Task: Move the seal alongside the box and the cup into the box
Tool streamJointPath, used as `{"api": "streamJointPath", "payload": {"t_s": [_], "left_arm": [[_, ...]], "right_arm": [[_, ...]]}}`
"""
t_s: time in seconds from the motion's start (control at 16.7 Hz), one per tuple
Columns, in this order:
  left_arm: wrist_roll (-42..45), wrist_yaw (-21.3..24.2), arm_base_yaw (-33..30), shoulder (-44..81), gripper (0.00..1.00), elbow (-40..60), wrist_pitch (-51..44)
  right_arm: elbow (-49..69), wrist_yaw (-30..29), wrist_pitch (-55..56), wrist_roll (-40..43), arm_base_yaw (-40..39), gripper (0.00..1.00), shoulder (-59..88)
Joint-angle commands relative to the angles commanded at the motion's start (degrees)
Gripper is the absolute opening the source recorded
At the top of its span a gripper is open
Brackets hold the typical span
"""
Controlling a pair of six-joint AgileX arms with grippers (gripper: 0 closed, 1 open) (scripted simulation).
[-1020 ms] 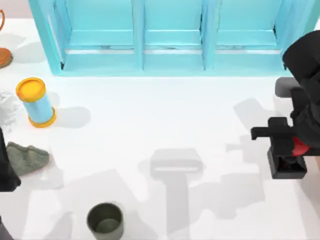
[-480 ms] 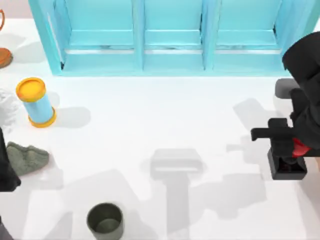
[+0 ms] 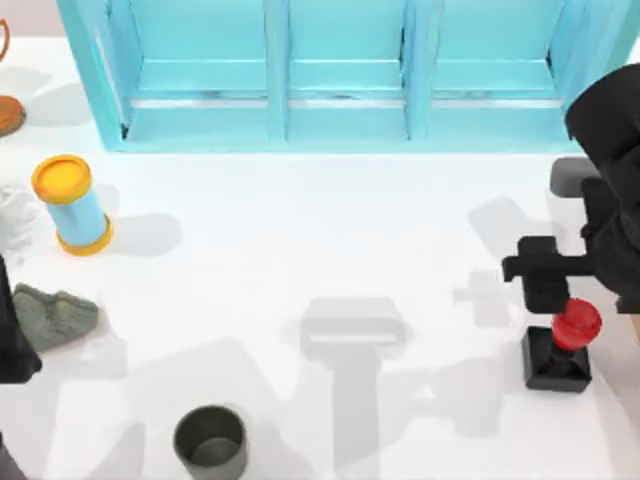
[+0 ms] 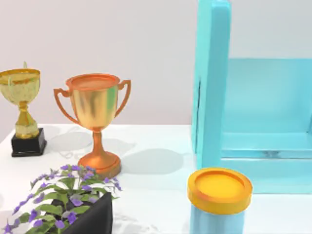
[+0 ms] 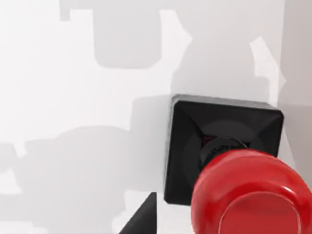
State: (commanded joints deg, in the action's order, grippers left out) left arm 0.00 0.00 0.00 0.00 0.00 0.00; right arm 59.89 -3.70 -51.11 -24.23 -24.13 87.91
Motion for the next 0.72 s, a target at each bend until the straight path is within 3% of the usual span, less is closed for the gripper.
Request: {"api": "streamJointPath", "payload": {"t_s": [0.72], "left_arm": [[0.0, 0.0, 0.0, 0.0, 1.0, 0.0, 0.0]], "right_arm": [[2.3, 0.08, -2.32, 0.1, -0.22, 1.0, -0.02]]}}
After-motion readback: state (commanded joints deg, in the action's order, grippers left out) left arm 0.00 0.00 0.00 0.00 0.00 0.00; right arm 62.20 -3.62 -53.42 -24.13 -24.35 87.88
